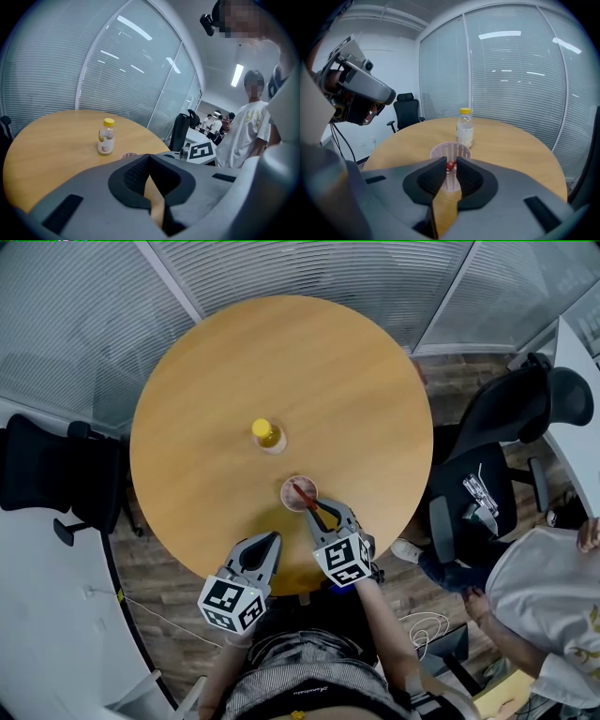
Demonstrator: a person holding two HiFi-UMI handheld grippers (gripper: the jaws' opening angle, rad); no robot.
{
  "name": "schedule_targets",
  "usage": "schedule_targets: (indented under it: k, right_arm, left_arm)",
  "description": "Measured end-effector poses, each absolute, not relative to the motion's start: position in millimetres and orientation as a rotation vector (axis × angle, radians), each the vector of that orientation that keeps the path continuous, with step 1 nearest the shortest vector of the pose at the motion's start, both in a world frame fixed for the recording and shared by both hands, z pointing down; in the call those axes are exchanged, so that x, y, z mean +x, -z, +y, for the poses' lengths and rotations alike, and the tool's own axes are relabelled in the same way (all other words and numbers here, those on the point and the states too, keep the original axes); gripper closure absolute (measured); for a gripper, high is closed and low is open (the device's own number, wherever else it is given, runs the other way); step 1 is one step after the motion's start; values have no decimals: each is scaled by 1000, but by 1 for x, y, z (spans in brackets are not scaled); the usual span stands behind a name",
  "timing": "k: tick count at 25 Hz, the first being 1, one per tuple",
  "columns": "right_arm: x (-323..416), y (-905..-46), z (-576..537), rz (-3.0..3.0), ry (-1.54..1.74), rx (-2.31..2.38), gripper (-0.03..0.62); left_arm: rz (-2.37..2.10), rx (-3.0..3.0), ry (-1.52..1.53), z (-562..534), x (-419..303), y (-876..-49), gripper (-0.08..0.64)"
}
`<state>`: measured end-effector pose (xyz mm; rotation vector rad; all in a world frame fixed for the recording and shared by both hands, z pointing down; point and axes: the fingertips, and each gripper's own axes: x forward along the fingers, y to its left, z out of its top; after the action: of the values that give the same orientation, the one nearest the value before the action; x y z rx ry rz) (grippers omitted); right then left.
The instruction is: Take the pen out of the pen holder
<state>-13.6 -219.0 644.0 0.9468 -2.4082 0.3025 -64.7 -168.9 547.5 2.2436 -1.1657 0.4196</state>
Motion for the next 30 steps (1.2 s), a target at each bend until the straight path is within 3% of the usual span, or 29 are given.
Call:
schedule_targets:
  k: [30]
  right_arm:
    - [-4, -578, -206, -2434, -280, 976, 522]
  left_arm:
    - [-1130, 2293, -421, -164, -62, -539, 555]
